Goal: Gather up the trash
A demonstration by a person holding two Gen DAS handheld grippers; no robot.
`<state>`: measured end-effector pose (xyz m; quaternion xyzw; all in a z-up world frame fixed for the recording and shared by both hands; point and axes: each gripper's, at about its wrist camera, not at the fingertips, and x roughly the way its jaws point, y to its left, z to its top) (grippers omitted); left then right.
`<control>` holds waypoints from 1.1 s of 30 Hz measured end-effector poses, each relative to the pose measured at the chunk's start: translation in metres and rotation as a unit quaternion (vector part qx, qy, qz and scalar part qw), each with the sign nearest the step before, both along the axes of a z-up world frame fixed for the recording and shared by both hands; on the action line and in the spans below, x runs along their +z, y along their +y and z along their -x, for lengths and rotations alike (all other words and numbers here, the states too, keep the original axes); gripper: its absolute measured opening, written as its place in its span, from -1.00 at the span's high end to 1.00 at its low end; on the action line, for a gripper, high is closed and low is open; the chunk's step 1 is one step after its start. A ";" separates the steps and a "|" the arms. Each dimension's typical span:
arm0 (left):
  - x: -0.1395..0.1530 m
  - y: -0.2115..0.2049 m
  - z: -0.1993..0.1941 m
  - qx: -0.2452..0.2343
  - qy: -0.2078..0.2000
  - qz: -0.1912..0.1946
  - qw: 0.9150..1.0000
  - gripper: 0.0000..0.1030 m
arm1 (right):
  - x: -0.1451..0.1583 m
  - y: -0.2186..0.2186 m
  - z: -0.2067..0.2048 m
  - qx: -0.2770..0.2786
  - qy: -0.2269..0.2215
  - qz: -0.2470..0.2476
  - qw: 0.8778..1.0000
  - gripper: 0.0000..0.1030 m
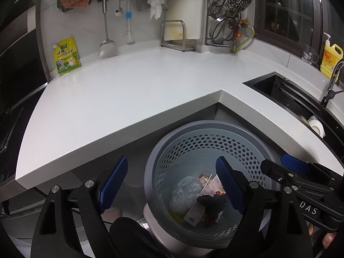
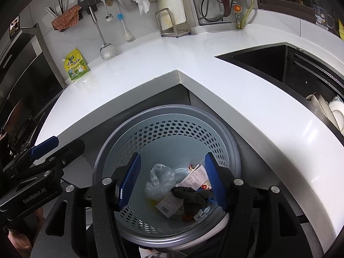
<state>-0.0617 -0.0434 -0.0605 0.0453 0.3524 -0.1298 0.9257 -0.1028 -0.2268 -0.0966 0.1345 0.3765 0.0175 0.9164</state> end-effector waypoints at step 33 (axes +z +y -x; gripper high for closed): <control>0.007 0.008 0.003 0.034 -0.004 -0.003 0.999 -0.88 | 0.007 -0.001 0.005 -0.009 -0.012 0.013 1.000 -0.38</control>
